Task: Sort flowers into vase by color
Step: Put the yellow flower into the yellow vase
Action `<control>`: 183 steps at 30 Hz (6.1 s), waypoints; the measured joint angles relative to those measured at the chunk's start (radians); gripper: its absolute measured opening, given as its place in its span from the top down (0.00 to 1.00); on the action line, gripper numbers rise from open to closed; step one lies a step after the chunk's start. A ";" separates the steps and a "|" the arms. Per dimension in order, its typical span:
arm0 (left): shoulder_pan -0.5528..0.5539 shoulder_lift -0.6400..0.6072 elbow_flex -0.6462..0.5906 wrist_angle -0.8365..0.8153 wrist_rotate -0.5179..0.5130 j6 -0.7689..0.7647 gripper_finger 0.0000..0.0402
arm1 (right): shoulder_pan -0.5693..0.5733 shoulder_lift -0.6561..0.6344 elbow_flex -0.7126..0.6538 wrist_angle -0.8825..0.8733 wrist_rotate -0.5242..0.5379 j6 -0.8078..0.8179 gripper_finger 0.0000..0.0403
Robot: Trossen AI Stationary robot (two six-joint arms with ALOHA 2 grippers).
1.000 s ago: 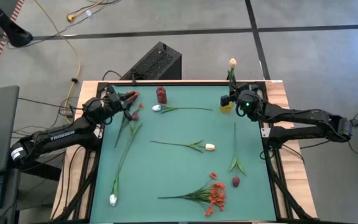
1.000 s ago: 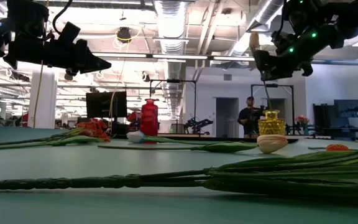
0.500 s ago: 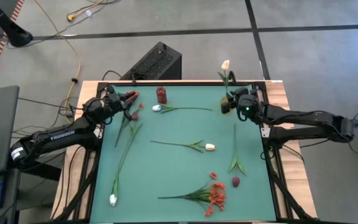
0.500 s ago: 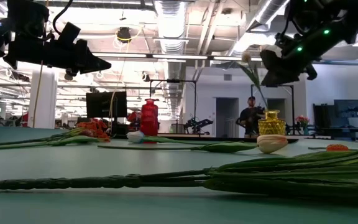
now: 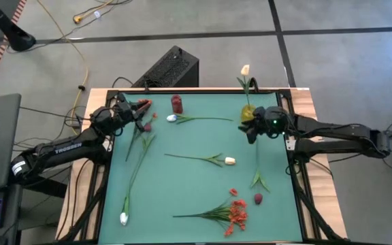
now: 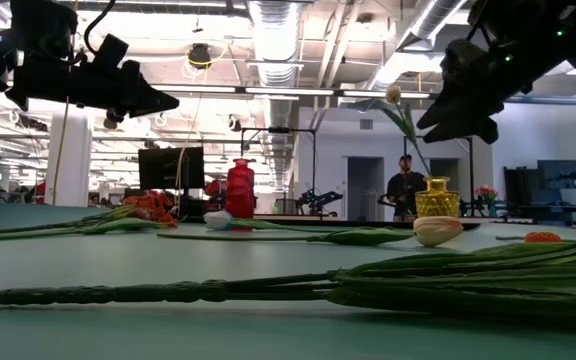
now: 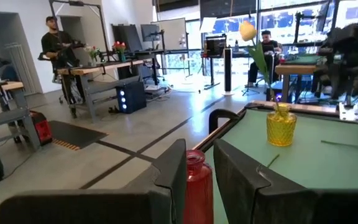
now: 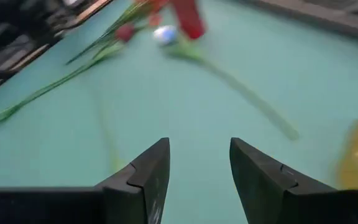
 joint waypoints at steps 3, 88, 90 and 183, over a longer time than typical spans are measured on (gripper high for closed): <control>0.000 0.000 0.000 0.021 0.061 -0.022 0.82 | 0.060 0.013 0.000 0.001 -0.005 0.023 0.55; -0.619 1.152 0.612 -0.322 0.052 0.182 0.79 | 0.763 0.381 0.262 -0.216 0.553 0.297 0.60; -0.619 1.152 0.612 -0.328 0.052 0.185 0.87 | 0.772 0.381 0.262 -0.198 0.554 0.317 0.60; -0.453 1.146 0.599 0.791 0.565 -0.338 1.00 | 0.505 0.544 0.262 0.744 0.417 -0.574 0.90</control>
